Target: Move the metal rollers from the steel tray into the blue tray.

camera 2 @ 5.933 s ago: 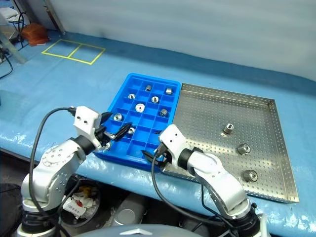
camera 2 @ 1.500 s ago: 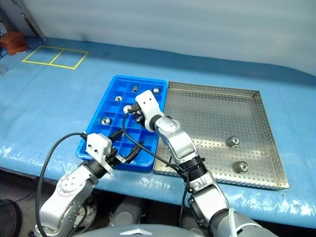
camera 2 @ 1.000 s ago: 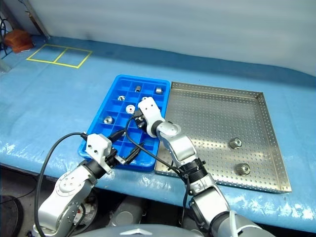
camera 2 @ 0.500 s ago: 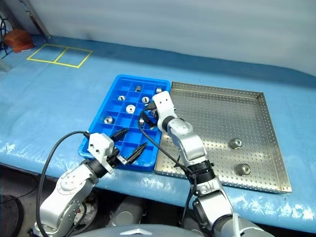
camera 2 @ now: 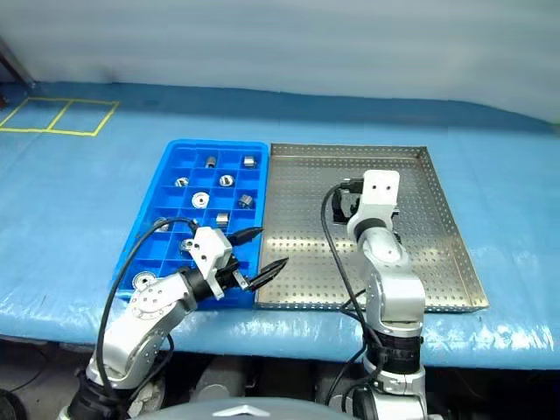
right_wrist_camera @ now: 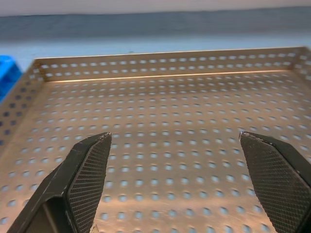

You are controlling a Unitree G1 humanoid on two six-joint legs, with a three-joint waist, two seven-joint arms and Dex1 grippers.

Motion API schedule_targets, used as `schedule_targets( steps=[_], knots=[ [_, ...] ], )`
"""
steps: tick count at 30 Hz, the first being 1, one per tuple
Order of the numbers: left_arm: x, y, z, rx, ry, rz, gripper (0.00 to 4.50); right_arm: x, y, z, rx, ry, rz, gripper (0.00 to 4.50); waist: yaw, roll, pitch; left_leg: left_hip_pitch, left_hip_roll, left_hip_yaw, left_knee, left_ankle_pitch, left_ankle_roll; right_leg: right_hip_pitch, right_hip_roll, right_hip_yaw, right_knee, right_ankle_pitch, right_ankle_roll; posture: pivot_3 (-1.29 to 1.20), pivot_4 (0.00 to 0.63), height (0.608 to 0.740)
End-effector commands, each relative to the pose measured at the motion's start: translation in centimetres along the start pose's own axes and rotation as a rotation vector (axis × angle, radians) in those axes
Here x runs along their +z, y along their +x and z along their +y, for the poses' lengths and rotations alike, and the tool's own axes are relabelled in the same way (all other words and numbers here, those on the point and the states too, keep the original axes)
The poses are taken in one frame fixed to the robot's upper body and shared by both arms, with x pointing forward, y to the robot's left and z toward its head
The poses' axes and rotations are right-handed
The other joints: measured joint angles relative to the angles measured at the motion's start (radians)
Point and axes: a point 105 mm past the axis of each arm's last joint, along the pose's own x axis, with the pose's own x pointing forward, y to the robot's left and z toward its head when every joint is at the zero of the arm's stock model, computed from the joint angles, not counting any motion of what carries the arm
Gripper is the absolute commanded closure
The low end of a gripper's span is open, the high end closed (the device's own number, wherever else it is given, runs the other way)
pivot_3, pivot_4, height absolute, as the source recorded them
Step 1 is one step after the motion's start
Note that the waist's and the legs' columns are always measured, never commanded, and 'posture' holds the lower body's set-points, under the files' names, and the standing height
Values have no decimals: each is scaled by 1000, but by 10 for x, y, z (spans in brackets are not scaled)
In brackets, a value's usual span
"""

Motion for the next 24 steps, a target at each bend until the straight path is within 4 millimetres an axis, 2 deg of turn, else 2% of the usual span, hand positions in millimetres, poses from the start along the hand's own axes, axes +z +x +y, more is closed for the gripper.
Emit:
schedule_targets(
  steps=[1,6,11,17,24],
  knots=[
    [7,5,-6,-50,38,-18,0,10,-7,-18,-163,26,-44,56,-13,0,0,0,0,0,0,0,0,0,0,0,0,0,0,126,150,740],
    [5,7,-11,-92,54,-2,0,-1,-4,-30,-280,60,9,56,-28,0,0,1,0,0,1,1,0,1,0,1,1,0,1,118,150,740],
    [4,10,-17,-114,56,2,0,-19,11,-39,-386,134,92,56,-36,0,0,1,0,0,1,1,0,1,1,2,1,1,1,117,150,740],
    [5,10,-20,-119,51,1,0,-28,24,-38,-406,145,134,56,-37,0,0,1,0,0,1,1,0,1,0,3,1,1,1,128,150,740],
    [5,11,-23,-111,44,-1,0,-53,26,-43,-466,203,240,56,-37,0,0,1,0,0,1,1,0,2,1,3,1,2,2,128,150,740]
  ],
)
